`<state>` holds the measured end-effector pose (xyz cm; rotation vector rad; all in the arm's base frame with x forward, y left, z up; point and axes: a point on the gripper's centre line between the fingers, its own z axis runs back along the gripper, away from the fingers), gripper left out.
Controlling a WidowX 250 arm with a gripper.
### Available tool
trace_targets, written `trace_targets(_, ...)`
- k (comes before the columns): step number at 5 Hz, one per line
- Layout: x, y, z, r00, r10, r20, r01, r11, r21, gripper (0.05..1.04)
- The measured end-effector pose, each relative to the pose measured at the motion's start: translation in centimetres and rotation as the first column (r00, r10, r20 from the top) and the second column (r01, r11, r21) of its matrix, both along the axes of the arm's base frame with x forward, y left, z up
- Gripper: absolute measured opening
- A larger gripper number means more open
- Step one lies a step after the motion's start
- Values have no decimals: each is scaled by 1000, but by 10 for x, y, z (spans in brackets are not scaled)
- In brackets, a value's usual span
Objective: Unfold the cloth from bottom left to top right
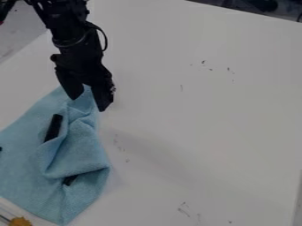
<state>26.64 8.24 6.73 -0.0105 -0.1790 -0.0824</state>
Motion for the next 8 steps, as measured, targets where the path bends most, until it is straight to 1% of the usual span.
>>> trace_targets(1, -3, -1, -7, 1000, 6, -26, -6, 1000, -10, 999)
trace_targets(2, -13, 7, -12, 997, 60, -44, -60, 998, -8, 999)
trace_targets(3, -19, 13, -4, 995, 102, -20, -102, 995, 8, 999)
trace_targets(4, -27, 30, -6, 989, 150, -13, -150, 989, -13, 999)
trace_targets(5, -28, 31, -13, 989, 147, -21, -148, 988, -44, 999)
trace_targets(6, -30, 39, -25, 986, 163, -38, -166, 983, -74, 999)
trace_targets(8, -31, 44, -30, 985, 167, -39, -170, 982, -80, 999)
